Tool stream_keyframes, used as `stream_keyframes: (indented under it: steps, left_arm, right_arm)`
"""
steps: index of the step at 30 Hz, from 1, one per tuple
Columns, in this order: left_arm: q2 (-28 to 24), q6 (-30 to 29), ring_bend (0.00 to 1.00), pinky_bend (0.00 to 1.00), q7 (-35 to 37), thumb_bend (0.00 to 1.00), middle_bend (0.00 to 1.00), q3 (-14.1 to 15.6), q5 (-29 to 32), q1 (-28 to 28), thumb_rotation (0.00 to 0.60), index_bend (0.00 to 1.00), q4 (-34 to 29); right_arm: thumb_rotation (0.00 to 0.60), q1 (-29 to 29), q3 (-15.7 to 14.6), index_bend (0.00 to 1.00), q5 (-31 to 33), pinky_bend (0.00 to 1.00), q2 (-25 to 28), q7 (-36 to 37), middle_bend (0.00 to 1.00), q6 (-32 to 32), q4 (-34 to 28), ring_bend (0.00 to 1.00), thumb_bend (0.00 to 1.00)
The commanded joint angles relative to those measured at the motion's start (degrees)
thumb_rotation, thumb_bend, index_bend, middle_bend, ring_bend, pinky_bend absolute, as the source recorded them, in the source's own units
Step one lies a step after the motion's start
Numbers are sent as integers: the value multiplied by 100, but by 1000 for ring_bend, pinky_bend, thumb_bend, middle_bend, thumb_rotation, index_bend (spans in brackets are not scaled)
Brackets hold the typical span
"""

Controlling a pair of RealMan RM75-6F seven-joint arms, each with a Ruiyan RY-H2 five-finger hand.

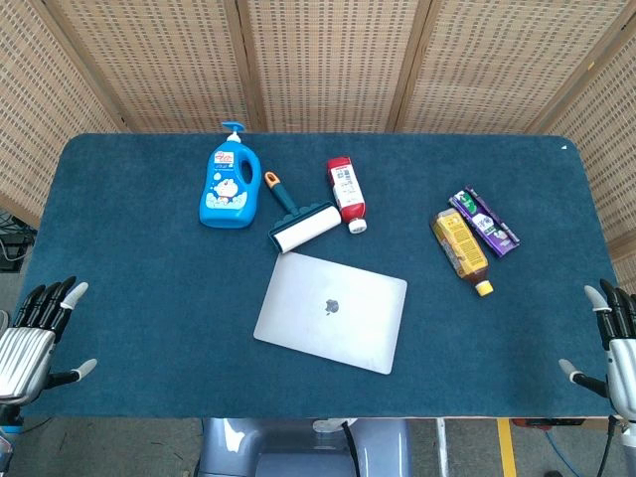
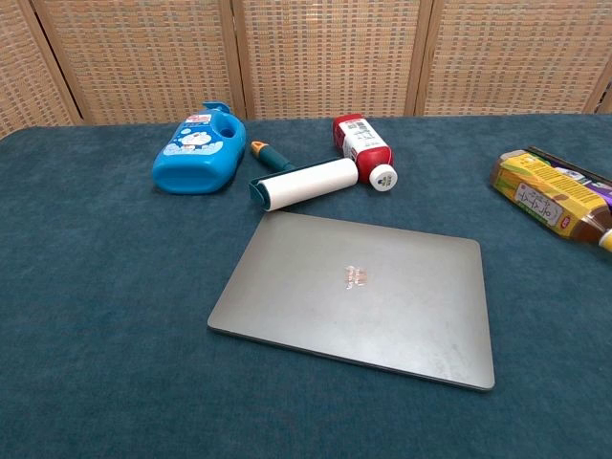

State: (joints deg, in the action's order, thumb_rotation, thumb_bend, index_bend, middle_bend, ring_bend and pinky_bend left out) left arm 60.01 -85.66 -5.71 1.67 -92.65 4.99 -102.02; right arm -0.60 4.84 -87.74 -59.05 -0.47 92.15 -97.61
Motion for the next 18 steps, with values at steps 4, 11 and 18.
stream_keyframes:
  steps: [4, 11, 18]
  left_arm:
    - [46, -64, 0, 0, -81, 0, 0, -19, -27, -27, 600, 0, 20]
    - [164, 35, 0, 0, -111, 0, 14, -47, -84, 59, 600, 0, 36]
    - [843, 1053, 789, 666, -122, 167, 769, -359, -45, 876, 600, 0, -42]
  right_arm:
    - [600, 0, -6, 0, 1, 0, -9, -10, 0, -9, 10, 0, 0]
    - [600, 10, 9, 0, 39, 0, 4, 21, 0, -36, 5, 0, 0]
    - [600, 57, 43, 0, 184, 0, -47, -46, 0, -160, 45, 0, 0]
